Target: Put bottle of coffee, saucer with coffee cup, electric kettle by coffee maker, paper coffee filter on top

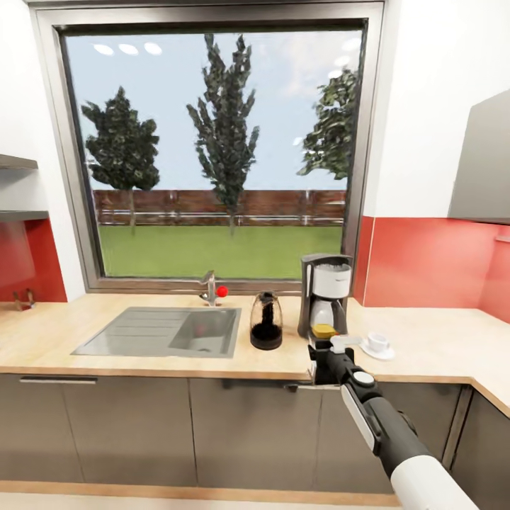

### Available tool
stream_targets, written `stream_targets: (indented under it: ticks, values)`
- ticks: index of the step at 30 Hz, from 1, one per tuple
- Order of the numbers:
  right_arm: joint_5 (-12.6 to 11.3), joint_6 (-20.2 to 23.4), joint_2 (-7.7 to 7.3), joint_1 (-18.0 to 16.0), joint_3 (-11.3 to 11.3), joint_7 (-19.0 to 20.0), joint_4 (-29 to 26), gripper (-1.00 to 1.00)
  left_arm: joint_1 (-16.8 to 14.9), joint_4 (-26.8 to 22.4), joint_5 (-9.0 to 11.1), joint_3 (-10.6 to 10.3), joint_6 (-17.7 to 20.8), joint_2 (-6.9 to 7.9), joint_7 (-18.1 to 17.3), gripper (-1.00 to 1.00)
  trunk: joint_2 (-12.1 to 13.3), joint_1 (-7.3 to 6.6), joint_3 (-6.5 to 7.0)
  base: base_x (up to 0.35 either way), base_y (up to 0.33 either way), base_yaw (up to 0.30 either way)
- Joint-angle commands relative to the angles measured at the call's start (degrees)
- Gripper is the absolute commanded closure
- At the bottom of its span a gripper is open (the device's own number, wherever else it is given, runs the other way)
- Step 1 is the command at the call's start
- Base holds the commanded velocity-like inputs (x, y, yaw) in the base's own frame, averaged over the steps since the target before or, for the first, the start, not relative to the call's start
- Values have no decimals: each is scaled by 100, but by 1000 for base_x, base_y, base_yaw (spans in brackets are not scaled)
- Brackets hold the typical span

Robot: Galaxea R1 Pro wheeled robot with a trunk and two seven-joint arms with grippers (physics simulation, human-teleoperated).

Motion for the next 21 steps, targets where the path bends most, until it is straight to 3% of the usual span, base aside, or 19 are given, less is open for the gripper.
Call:
stream_targets:
  ticks: [1,12,19,21]
  values:
    - [-58,-40,-8,-1,17,-12,2,100,5,-5,61,-42,-13,3,-18,-100,-2,4,-1,261,0,0]
    - [-80,-274,70,-2,-1,-45,192,100,6,-4,61,-36,-6,10,-19,-100,-2,4,-1,319,16,0]
    - [-76,-369,353,-2,-4,-261,408,100,7,-4,62,-36,-8,5,-21,-100,-2,4,-1,296,191,0]
    - [-78,-453,514,-2,-5,-701,474,100,6,-4,62,-37,-14,3,-19,-100,-2,4,-1,181,159,0]
